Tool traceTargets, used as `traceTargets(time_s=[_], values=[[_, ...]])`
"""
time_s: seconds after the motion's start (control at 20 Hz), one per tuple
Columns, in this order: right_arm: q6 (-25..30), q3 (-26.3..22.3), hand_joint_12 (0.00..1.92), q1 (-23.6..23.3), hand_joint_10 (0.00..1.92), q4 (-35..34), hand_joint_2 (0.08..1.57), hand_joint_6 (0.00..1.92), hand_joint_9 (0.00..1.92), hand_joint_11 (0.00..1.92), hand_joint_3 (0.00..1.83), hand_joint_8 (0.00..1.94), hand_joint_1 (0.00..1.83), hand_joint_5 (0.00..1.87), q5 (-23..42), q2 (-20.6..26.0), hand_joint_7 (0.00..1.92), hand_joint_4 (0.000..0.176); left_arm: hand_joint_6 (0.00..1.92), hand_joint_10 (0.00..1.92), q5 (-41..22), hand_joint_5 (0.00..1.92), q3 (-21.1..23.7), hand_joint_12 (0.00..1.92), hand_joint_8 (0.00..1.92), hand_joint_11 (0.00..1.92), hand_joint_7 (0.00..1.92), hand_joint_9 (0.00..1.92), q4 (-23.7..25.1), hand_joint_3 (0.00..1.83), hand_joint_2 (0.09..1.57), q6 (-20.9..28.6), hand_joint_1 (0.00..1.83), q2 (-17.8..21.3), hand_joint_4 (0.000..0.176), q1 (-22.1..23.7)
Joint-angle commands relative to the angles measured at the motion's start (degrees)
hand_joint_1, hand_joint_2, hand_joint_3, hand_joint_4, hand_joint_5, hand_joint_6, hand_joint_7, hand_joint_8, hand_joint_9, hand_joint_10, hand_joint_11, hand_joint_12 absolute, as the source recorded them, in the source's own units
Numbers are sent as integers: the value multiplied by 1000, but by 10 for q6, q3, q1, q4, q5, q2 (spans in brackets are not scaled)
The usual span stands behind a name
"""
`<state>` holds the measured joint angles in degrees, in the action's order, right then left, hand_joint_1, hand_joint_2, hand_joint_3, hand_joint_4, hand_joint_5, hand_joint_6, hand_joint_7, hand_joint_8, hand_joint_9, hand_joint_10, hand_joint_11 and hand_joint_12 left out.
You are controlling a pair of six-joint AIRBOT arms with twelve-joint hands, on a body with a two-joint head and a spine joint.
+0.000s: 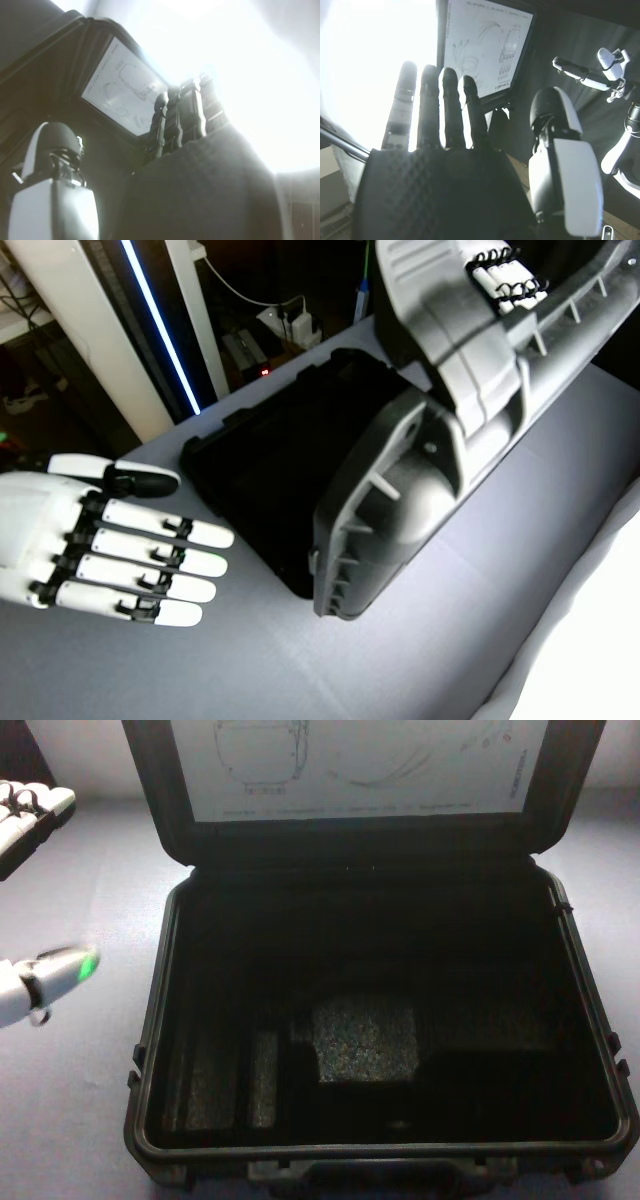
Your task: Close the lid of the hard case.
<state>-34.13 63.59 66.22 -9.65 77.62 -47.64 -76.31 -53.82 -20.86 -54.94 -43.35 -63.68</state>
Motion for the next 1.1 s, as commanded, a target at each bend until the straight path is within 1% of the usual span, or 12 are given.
traceTargets(time_s=[0.0, 0.05, 0.15, 0.3, 0.45, 0.5, 0.55, 0.6, 0.65, 0.85, 0.95, 1.05], values=[[3, 5, 143, -8, 12, -14, 1184, 13, 63, 2, 21, 9, 567, 137, 66, 1, 119, 7, 3, 7, -71, 59, -5, 4, 3, 8, 42, 52, -3, 15, 1252, 2, 0, 1, 0, 6], [3, 6, 147, -8, 8, -14, 1205, 6, 80, 9, 11, 5, 576, 142, 65, -1, 134, 0, 1, 9, -70, 55, -6, 5, 3, 12, 43, 57, -3, 15, 1258, 2, 0, 1, 0, 6], [3, 8, 154, -11, 8, -13, 1215, 3, 98, 35, 6, 4, 581, 145, 59, -2, 143, 0, 1, 7, -69, 57, -7, 11, 1, 25, 40, 57, -3, 17, 1269, 2, 0, 1, 0, 6], [3, 19, 128, -29, 0, -12, 1226, 3, 64, 13, 8, 0, 462, 104, 39, -8, 95, 0, 10, 2, -57, 85, -20, 11, 7, 20, 59, 53, -5, 13, 1271, 2, 0, -6, 0, 19], [3, 46, 112, -69, 0, -9, 1260, 2, 47, 7, 12, 0, 377, 55, -10, -21, 68, 0, 8, 2, -10, 86, -51, 17, 10, 33, 73, 53, -5, 3, 1257, 2, 0, -22, 0, 66], [3, 57, 42, -82, 0, -9, 1262, 0, 17, 1, 7, 0, 311, 18, -27, -24, 39, 3, 8, 5, 8, 88, -63, 25, 8, 50, 72, 62, -5, 0, 1244, 2, 0, -29, 0, 83], [3, 64, 8, -91, 0, -9, 1213, 0, 3, 0, 0, 0, 264, 3, -41, -25, 7, 22, 8, 3, 24, 91, -72, 27, 3, 54, 62, 58, -5, 0, 1240, 2, 0, -34, 0, 95], [3, 78, 1, -110, 0, -9, 1194, 0, 0, 0, 0, 0, 239, 0, -63, -27, 1, 19, 6, 1, 58, 89, -93, 26, 0, 51, 56, 53, -5, 2, 1252, 2, 0, -47, 0, 119], [3, 85, 10, -119, 0, -9, 1208, 0, 0, 24, 0, 0, 194, 0, -75, -28, 0, 0, 1, 0, 74, 79, -104, 21, 0, 40, 42, 41, -5, 7, 1264, 4, 0, -55, 0, 131], [3, 126, 4, -178, 0, -9, 1251, 0, 0, 9, 11, 0, 166, 0, -135, -44, 0, 0, 4, 3, 151, 68, -171, 15, 5, 23, 46, 22, 2, 5, 1268, 43, 0, -99, 0, 189], [3, 144, 0, -203, 0, -5, 1229, 0, 0, 0, 0, 0, 146, 0, -154, -57, 0, 4, 8, 3, 180, 78, -193, 14, 7, 19, 53, 21, 8, 0, 1259, 44, 0, -115, 0, 217], [3, 162, 10, -241, 0, 12, 1245, 0, 0, 22, 3, 0, 193, 0, -183, -70, 0, 0, 14, 7, 207, 102, -212, 18, 12, 27, 72, 34, 16, 0, 1234, 44, 0, -127, 0, 244]])
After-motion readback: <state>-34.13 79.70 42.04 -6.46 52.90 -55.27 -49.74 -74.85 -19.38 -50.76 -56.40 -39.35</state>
